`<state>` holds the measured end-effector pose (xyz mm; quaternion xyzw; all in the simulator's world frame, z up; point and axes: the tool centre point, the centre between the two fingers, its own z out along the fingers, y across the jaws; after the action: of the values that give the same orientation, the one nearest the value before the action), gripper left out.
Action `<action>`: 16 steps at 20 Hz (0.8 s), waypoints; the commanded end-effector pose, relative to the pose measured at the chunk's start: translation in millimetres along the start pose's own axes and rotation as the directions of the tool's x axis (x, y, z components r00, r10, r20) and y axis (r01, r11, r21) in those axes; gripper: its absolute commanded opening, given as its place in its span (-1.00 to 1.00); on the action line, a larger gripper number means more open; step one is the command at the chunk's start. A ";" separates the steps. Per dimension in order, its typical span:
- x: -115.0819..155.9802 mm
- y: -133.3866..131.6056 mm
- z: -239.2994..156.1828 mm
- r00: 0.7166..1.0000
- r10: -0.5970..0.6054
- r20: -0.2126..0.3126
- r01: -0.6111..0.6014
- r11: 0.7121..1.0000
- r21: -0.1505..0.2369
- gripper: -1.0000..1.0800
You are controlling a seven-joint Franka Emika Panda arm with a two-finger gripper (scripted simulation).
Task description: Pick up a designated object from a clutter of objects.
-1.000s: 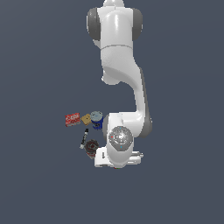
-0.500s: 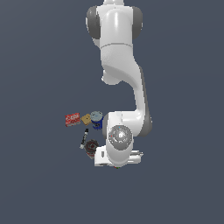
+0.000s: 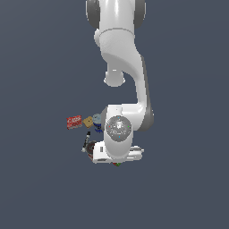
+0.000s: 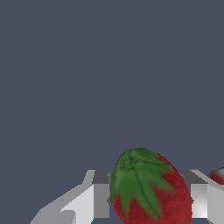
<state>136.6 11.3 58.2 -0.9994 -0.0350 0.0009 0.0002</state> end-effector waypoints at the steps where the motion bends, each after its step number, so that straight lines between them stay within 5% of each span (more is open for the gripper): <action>1: -7.9 5.5 -14.9 1.000 0.001 -0.002 -0.001 1.000 0.000 -1.00; 16: -77.1 47.2 -134.3 1.000 0.001 -0.002 -0.001 1.000 0.001 -1.00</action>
<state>70.6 -36.1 179.2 -0.9994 -0.0345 0.0004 0.0003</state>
